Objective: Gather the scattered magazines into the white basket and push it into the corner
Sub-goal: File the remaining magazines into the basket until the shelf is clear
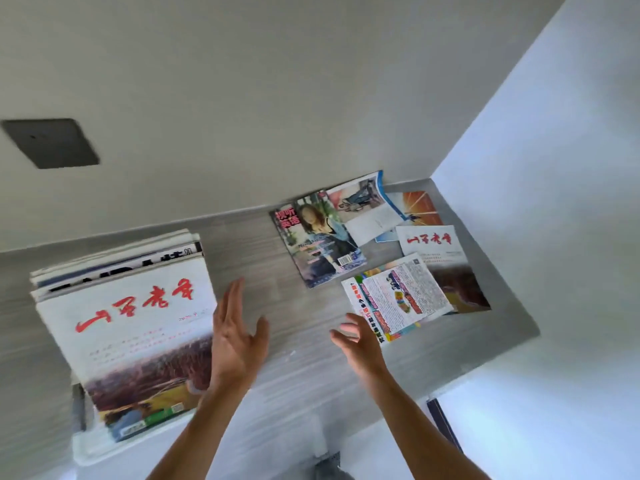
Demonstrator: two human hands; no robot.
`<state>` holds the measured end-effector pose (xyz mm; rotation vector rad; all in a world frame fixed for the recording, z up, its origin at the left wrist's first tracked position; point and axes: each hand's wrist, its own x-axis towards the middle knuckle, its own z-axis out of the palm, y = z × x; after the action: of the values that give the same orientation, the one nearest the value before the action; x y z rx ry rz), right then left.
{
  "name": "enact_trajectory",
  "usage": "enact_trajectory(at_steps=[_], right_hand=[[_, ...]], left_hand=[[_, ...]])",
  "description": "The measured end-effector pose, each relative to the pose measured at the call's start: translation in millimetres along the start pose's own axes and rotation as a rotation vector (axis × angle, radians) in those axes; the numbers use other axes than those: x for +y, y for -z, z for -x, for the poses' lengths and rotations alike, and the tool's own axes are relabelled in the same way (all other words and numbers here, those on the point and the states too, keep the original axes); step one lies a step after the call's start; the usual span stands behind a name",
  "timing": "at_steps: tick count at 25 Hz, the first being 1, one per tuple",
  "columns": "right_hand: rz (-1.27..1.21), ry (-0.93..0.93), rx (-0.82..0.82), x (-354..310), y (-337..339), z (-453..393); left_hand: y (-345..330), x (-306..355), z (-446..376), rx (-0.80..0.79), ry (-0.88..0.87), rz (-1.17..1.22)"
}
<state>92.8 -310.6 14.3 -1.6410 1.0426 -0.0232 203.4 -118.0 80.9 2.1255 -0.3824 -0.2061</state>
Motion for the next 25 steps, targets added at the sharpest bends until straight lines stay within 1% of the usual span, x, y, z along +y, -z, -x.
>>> enact_trajectory(at_steps=[2, 3, 6, 8, 9, 11, 13, 14, 15, 17, 18, 19, 20, 21, 22, 23, 24, 25], right_hand=[[0.107, -0.009, 0.049, 20, 39, -11], [0.185, 0.007, 0.048, 29, 54, -19], [0.342, 0.032, 0.038, 41, 102, -58], [0.411, 0.031, 0.075, 46, 138, -93], [0.467, 0.019, 0.107, 50, 156, -110], [0.62, -0.022, 0.205, 58, 188, -139], [0.731, -0.068, 0.257, 68, 211, -159], [0.721, -0.075, 0.268, 75, 218, -167], [0.677, -0.08, 0.279, 79, 223, -174], [0.465, -0.097, 0.299, 76, 230, -179], [0.35, -0.119, 0.28, 68, 233, -178], [0.294, -0.106, 0.247, 57, 234, -174], [0.27, -0.047, 0.232, 47, 234, -167], [0.218, 0.051, 0.235, 38, 232, -158], [0.146, 0.199, 0.237, 27, 230, -144], [0.124, 0.397, 0.25, 16, 227, -127], [0.175, 0.615, 0.257, 9, 225, -107], [0.281, 0.814, 0.233, 4, 222, -88]], left_hand=[[-43, 10, 4, -0.167, 0.028, -0.012], [-60, 12, 5, -0.229, 0.05, -0.015], [-113, 17, 8, -0.314, 0.11, -0.077], [-152, 23, 9, -0.363, 0.12, -0.139], [-172, 28, 8, -0.415, 0.118, -0.172], [-215, 36, 6, -0.584, 0.113, -0.246], [-255, 43, 4, -0.734, 0.103, -0.353], [-273, 45, 2, -0.748, 0.077, -0.432], [-286, 47, 1, -0.72, 0.042, -0.521], [-296, 50, -1, -0.666, 0.039, -0.635], [-295, 51, -3, -0.668, 0.073, -0.619], [-292, 54, -7, -0.681, 0.134, -0.547], [-287, 61, -14, -0.683, 0.232, -0.405], [-280, 72, -21, -0.655, 0.355, -0.2], [-270, 85, -29, -0.59, 0.487, 0.042], [-258, 99, -39, -0.513, 0.598, 0.276], [-243, 110, -48, -0.473, 0.665, 0.501], [-227, 117, -58, -0.456, 0.685, 0.694]])
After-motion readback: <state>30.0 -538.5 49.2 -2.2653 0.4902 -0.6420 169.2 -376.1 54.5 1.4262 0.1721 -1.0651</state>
